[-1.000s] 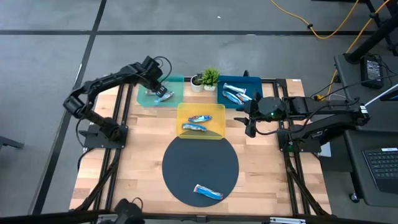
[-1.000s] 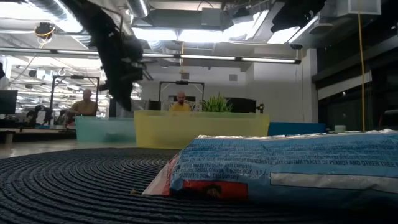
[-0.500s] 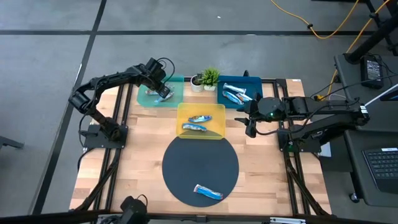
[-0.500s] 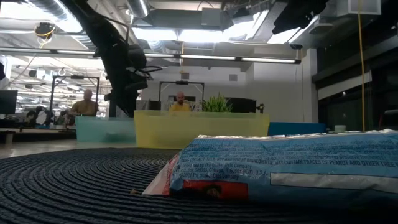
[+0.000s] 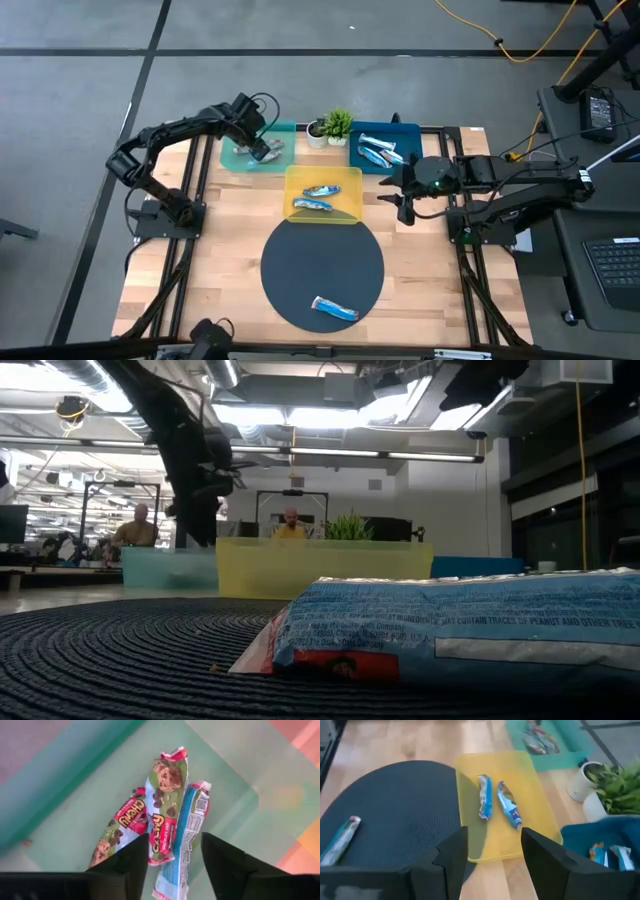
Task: Pick and place Granola Bars by type
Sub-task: Put the red granola bar into the green bin
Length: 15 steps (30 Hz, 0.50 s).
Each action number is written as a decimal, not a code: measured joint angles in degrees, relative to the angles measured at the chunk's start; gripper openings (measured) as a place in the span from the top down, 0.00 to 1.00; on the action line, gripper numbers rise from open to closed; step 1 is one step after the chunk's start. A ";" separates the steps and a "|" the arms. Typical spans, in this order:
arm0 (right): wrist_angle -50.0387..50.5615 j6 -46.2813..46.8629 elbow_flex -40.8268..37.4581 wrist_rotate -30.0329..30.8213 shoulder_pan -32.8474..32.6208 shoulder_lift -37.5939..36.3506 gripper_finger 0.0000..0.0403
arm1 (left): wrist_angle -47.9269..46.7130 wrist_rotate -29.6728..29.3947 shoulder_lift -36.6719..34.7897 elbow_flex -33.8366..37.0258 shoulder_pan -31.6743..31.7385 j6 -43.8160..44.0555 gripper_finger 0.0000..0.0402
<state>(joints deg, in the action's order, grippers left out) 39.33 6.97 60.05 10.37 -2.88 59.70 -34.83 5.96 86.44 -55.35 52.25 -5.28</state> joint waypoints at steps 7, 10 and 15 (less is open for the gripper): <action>0.22 -1.30 0.00 -6.51 -0.11 0.03 0.54 | -1.91 -1.36 -8.87 0.00 0.00 0.10 0.46; 1.03 -1.72 0.00 -10.63 -0.18 0.04 0.54 | -2.76 -0.65 -14.29 0.00 -0.29 2.16 0.45; 2.83 -1.50 0.02 -11.98 -3.83 0.40 0.51 | -4.20 1.91 -23.27 0.00 -3.18 7.53 0.45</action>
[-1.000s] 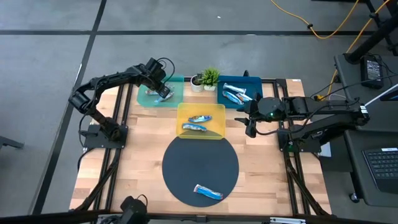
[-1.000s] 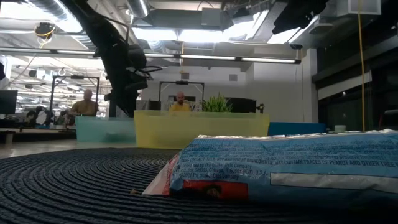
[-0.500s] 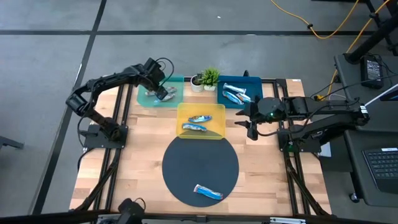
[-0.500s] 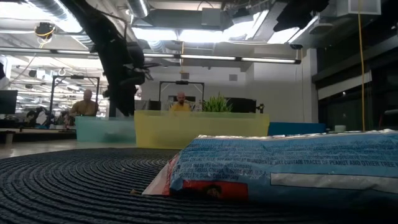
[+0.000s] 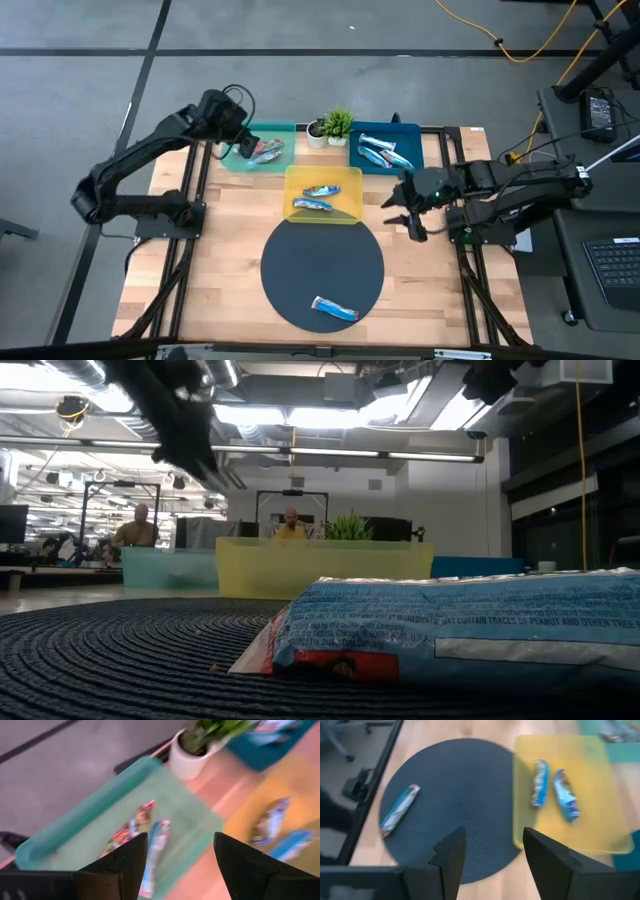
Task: Pick and place Granola Bars by type
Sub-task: Put the red granola bar into the green bin
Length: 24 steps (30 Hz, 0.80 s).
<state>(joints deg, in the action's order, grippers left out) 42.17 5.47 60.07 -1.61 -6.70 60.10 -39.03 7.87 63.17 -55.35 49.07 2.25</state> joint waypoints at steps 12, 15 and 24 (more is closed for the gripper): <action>-0.22 7.74 0.00 -0.04 -13.82 10.03 0.32 | -0.26 -2.81 -14.62 0.00 -9.56 8.06 0.49; -1.29 11.16 0.02 -0.16 -16.17 12.98 0.27 | -0.25 -2.83 -16.78 0.00 -11.91 8.14 0.49; -4.49 21.34 7.27 0.62 -22.73 22.56 0.22 | -0.28 -2.89 -20.08 0.00 -17.62 7.73 0.50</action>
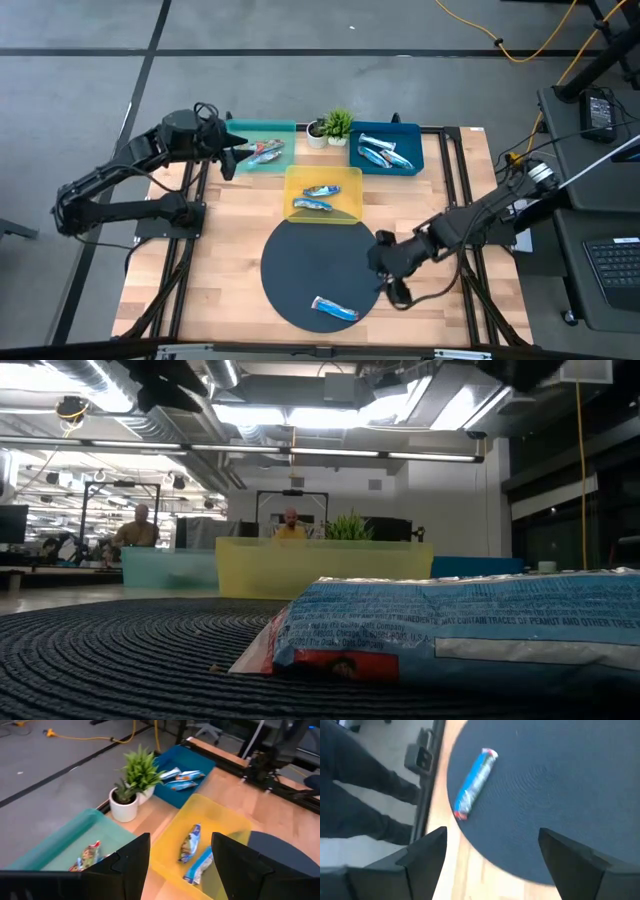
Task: Pick and place Granola Bars by type
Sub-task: Put the red granola bar into the green bin
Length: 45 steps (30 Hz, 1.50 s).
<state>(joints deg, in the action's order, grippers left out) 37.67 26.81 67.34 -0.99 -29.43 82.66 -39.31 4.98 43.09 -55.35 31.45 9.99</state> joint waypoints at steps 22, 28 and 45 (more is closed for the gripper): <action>3.06 16.84 19.14 3.79 -8.05 27.94 0.22 | 0.32 -0.03 -1.79 0.00 -10.18 4.20 0.53; -1.90 21.05 19.14 0.55 -8.39 32.08 0.22 | 1.85 -0.03 -1.70 0.00 -13.22 6.55 0.54; -2.91 24.15 19.12 0.41 -5.66 38.18 0.22 | 1.80 0.40 -1.75 0.00 -19.67 8.98 0.55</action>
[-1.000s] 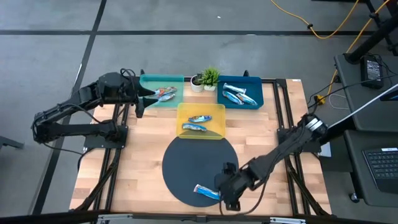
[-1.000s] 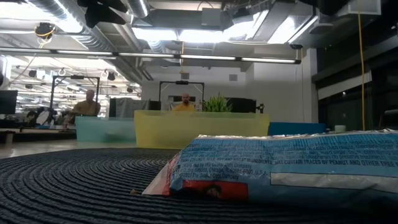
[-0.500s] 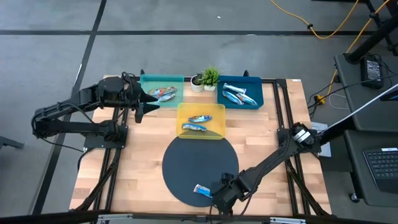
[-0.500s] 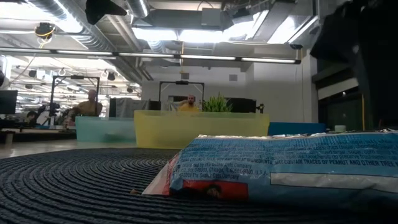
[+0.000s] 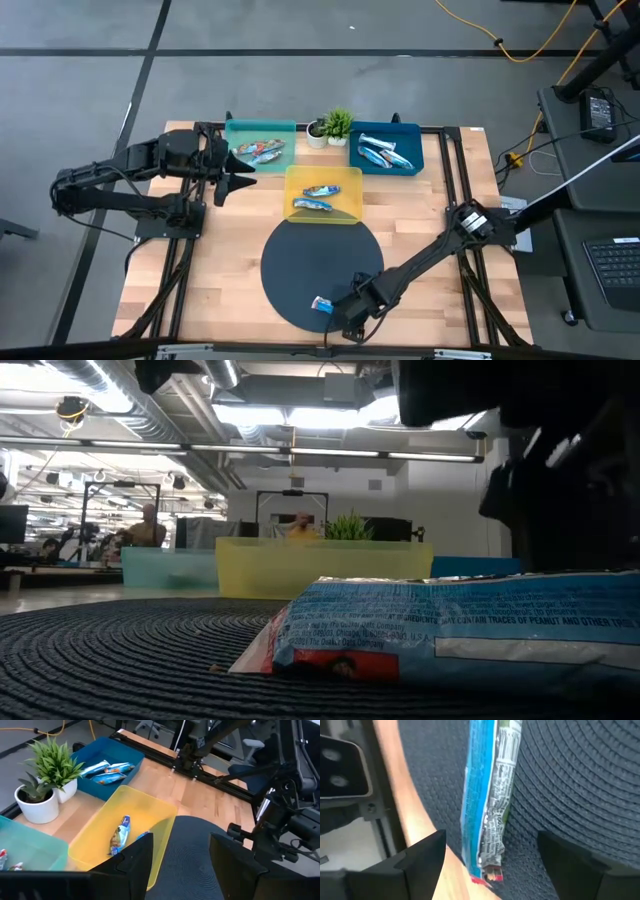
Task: Pick and place Granola Bars by type
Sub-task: Put the red granola bar into the green bin
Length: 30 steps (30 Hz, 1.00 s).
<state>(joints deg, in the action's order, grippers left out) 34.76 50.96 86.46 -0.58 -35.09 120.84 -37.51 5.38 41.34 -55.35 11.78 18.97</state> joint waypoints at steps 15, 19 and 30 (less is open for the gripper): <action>0.24 -0.30 0.07 0.03 0.00 1.31 0.51 | 0.00 -2.26 0.00 0.00 -0.86 0.41 0.55; 0.32 -0.30 0.05 -0.04 0.00 1.36 0.67 | 0.00 -3.29 0.00 0.00 -0.86 0.82 0.55; 1.84 -0.22 -0.04 -0.86 0.07 -0.25 0.90 | 0.01 -3.88 0.07 0.00 -0.86 0.86 0.55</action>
<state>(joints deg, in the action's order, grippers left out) 36.60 50.74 86.41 -1.45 -35.03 120.59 -37.50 1.50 41.41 -55.35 10.92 19.83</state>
